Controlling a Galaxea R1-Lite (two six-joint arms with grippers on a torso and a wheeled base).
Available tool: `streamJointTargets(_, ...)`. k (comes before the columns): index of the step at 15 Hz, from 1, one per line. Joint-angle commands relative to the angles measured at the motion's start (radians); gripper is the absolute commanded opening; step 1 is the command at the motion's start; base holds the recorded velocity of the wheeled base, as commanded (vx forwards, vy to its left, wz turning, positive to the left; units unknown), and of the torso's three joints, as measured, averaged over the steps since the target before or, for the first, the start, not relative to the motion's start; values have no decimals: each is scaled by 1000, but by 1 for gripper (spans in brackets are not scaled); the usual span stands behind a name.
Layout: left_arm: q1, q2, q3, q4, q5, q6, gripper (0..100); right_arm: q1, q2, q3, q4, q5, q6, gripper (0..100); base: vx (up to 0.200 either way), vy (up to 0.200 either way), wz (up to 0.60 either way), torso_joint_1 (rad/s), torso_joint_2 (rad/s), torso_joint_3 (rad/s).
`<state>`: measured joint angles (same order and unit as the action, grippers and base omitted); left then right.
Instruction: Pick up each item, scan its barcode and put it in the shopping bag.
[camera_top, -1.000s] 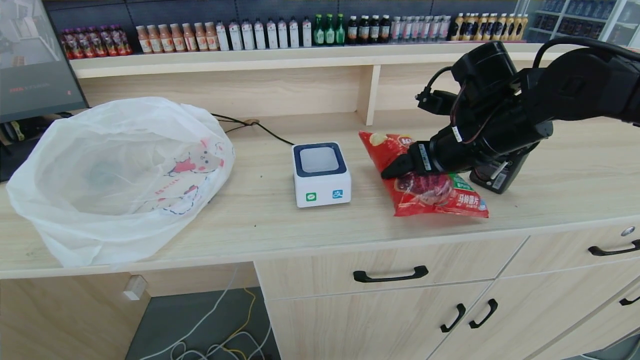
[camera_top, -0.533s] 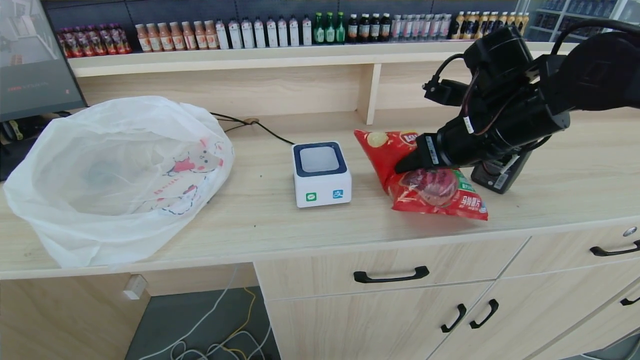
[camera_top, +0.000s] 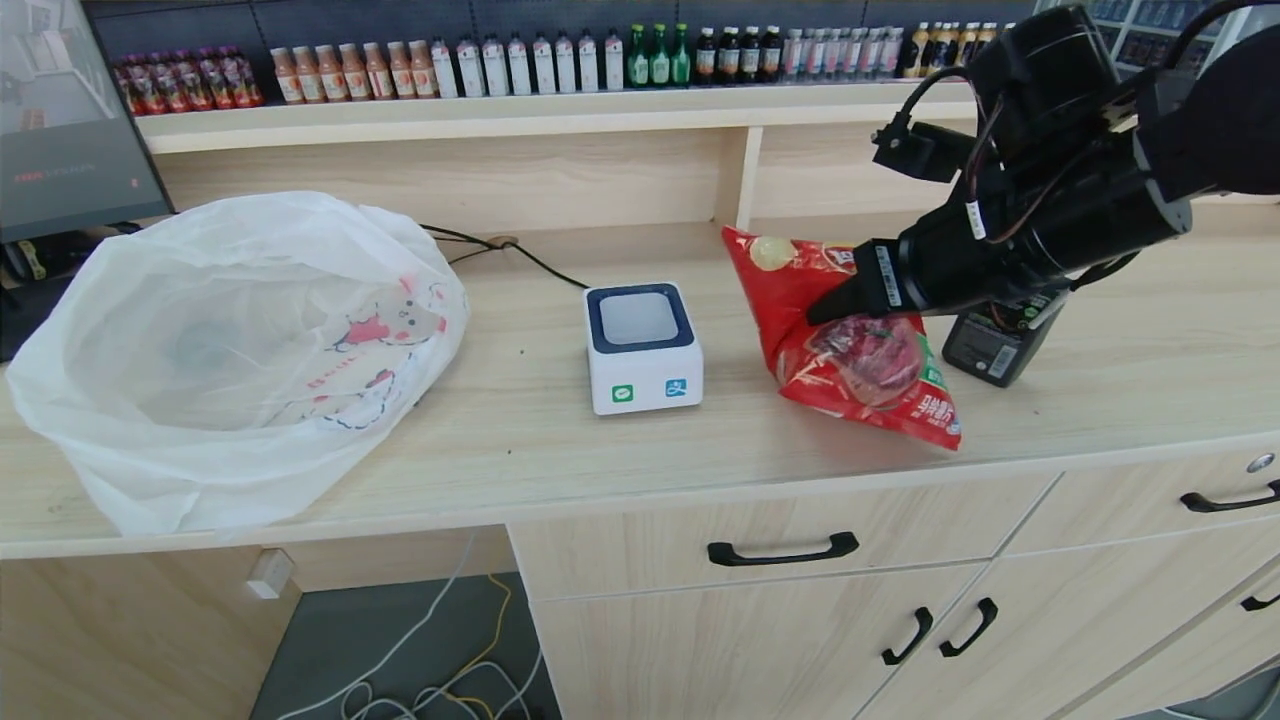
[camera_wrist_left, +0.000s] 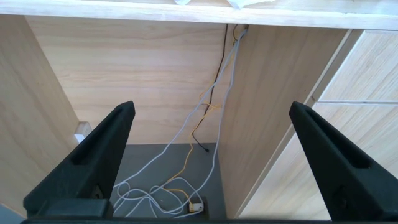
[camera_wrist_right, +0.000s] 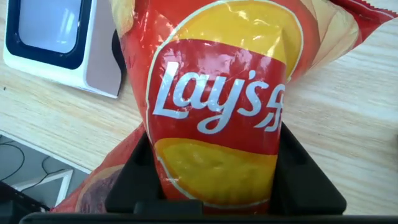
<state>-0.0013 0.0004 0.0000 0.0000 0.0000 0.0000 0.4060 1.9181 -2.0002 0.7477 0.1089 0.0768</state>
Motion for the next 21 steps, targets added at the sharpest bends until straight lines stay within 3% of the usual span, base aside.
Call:
streamJointTargets(1, 0, 0, 0, 0, 2, -2, 100, 1, -27, 0, -2, 0, 0, 0, 0, 0, 0, 0, 0, 0)
streamJointTargets(10, 0, 0, 0, 0, 0, 0, 100, 16, -237, 28, -14, 0, 0, 0, 0, 0, 0, 0, 0, 0)
streamJointTargets(15, 0, 0, 0, 0, 0, -2, 100, 27, -393, 291, -215, -11, -5, 0, 0, 0, 0, 0, 0, 0)
streamJointTargets(18, 0, 0, 0, 0, 0, 0, 100, 91, -505, 483, -306, -58, -6, 0, 0, 0, 0, 0, 0, 0)
streamJointTargets(21, 0, 0, 0, 0, 0, 0, 100, 139, -584, 692, -505, -80, -45, 0, 0, 0, 0, 0, 0, 0)
